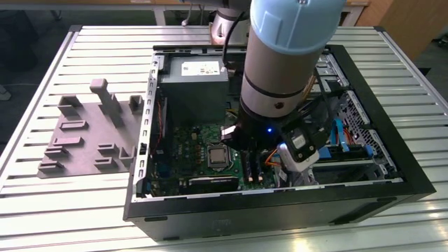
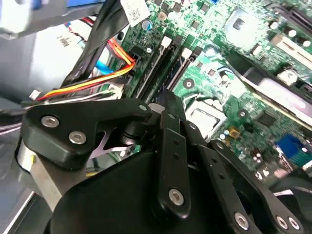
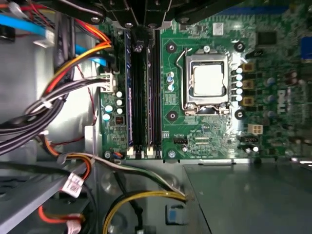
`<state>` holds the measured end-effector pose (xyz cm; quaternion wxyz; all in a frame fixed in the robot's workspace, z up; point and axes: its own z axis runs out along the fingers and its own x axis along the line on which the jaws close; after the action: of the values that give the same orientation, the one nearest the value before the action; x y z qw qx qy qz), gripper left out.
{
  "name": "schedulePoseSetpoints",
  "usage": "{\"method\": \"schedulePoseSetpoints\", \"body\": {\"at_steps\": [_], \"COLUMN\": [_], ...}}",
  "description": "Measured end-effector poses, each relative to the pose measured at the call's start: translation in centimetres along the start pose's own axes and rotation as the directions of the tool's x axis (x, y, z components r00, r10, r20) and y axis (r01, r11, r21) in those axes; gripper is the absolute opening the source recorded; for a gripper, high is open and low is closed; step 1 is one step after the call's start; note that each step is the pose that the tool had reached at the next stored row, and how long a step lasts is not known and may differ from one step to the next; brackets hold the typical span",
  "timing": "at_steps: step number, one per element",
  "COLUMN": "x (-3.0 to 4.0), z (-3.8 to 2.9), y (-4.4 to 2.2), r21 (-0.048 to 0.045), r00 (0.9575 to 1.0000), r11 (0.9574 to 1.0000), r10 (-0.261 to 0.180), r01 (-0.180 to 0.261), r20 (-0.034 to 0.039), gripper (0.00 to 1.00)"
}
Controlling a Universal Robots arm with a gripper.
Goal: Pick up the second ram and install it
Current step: 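Press down the second ram until it locks into place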
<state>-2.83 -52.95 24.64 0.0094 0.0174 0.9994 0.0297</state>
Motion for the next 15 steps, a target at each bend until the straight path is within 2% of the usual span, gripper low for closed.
{"method": "schedulePoseSetpoints", "body": {"at_steps": [4, 8, 15], "x": [-0.03, -0.03, 0.02], "z": [-1.42, -1.44, -1.33], "y": [0.08, 0.22, 1.54], "r21": [0.0003, 0.0002, 0.0], "r00": [1.0, 1.0, 1.0], "r11": [1.0, 1.0, 1.0], "r10": [0.0, 0.0, 0.0], "r01": [0.0, 0.0, 0.0], "r20": [-0.0001, 0.0, 0.0002], "gripper": [0.11, 0.11, 0.11]}}
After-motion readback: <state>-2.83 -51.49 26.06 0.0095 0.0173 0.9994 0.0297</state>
